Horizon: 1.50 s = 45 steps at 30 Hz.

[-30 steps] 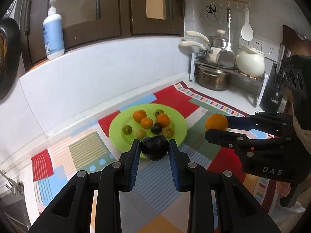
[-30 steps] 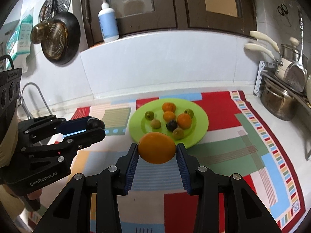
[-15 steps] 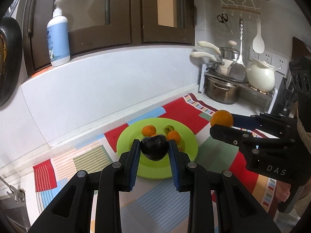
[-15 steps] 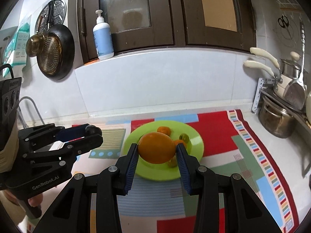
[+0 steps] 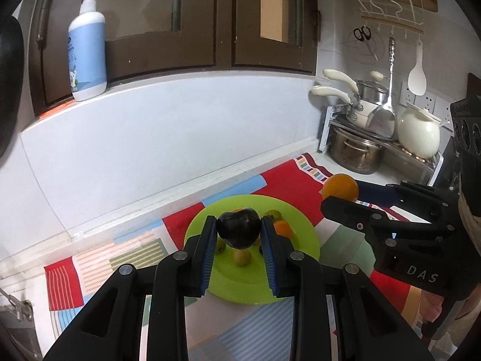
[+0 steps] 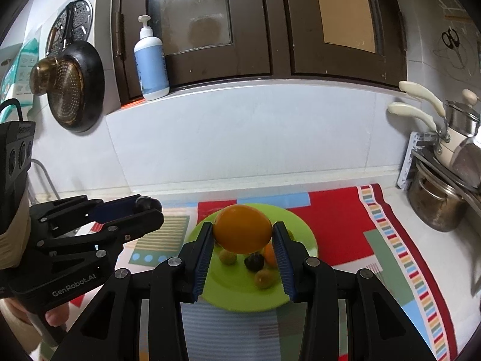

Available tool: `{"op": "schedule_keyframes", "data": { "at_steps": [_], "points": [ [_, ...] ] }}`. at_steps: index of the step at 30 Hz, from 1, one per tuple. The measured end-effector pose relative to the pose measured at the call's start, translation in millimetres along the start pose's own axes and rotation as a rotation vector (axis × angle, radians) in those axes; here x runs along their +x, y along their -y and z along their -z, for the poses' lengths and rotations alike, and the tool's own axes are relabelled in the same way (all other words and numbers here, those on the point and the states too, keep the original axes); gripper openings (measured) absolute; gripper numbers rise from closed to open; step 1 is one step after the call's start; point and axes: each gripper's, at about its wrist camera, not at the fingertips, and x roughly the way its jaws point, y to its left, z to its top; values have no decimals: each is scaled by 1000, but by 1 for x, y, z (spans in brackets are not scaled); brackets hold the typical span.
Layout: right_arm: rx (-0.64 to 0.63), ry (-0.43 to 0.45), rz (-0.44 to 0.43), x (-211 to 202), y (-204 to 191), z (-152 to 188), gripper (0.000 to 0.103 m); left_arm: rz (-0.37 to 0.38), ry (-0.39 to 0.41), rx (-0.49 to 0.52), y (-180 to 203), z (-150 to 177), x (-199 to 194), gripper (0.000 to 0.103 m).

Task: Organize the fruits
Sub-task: 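Carry the plum with the left gripper while the right gripper carries the orange over the plate, then open both grippers to release the plum and orange onto the plate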

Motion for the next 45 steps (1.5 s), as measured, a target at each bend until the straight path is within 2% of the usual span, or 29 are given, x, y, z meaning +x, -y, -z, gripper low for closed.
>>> {"op": "schedule_keyframes", "data": {
  "at_steps": [21, 31, 32, 42, 44, 45],
  "points": [
    [8, -105, -23, 93, 27, -9, 41, -23, -113, -30, -32, -4, 81, 29],
    [15, -164, -22, 133, 41, -2, 41, -3, -172, -21, -38, -1, 120, 29],
    [17, -172, -22, 138, 43, -1, 41, 2, -197, -14, -37, 0, 124, 29],
    [13, -214, -15, 160, 50, 6, 41, 25, -240, 3, -35, 6, 153, 29],
    [15, -222, -19, 162, 52, 7, 41, 25, -246, 11, -34, 6, 156, 32],
    [18, -225, -17, 164, 53, 7, 41, 26, -244, 12, -33, 6, 156, 37]
  ]
}}
